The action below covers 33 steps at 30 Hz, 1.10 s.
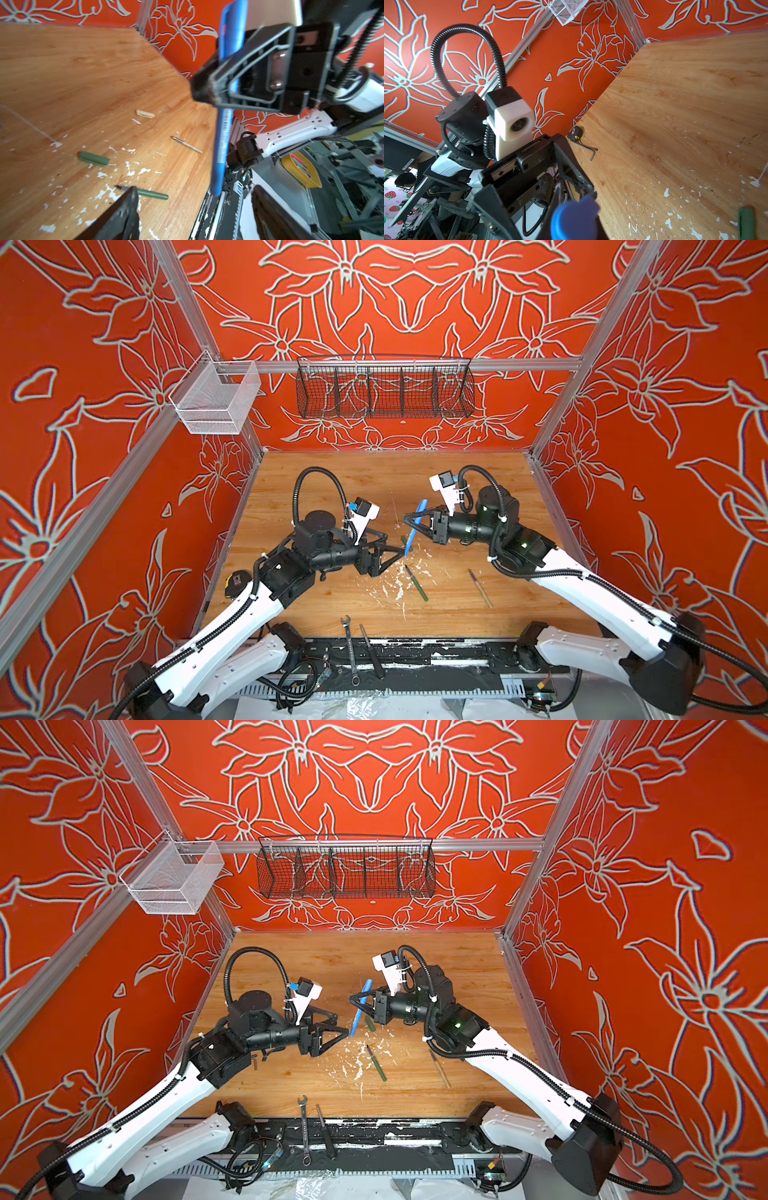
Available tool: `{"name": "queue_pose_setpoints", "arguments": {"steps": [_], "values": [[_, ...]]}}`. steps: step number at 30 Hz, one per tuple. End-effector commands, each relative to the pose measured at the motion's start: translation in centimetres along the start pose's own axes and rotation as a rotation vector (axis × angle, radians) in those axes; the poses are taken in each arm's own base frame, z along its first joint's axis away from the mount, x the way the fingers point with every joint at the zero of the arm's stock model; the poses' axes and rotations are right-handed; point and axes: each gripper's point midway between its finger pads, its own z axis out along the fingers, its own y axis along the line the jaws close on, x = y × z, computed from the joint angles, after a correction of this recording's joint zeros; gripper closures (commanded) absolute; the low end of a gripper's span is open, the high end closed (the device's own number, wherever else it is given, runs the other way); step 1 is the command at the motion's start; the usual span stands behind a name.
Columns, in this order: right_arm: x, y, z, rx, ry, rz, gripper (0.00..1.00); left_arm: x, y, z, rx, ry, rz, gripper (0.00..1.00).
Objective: Insert the pens into the pen caps
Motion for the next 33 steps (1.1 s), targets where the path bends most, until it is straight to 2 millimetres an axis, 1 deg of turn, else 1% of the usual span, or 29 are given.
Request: {"name": "queue_pose_setpoints", "arguments": {"steps": [1, 6, 15, 22, 27, 33], "values": [[-0.3, 0.5, -0.2, -0.038, -0.017, 0.024, 1.0, -0.9, -3.1, -0.2, 0.168, -0.007, 0.049, 0.17], [-0.4, 0.5, 0.8, -0.082, -0.018, 0.046, 1.0, -0.5, -2.6, 0.5, 0.174, 0.021, 0.034, 0.22], [-1.1, 0.7, 1.4, -0.117, -0.041, 0.046, 1.0, 0.1, -2.0, 0.9, 0.164, 0.04, 0.026, 0.3], [-1.4, 0.8, 1.5, -0.117, -0.056, 0.041, 1.0, 0.2, -1.9, 1.1, 0.159, 0.042, 0.024, 0.46], [-1.3, 0.5, 1.7, -0.117, -0.052, 0.049, 1.0, 0.1, -1.7, 1.1, 0.153, 0.039, 0.024, 0.5], [-1.2, 0.3, 1.8, -0.118, -0.049, 0.052, 1.0, 0.1, -1.5, 1.1, 0.136, 0.035, 0.022, 0.61]]}}
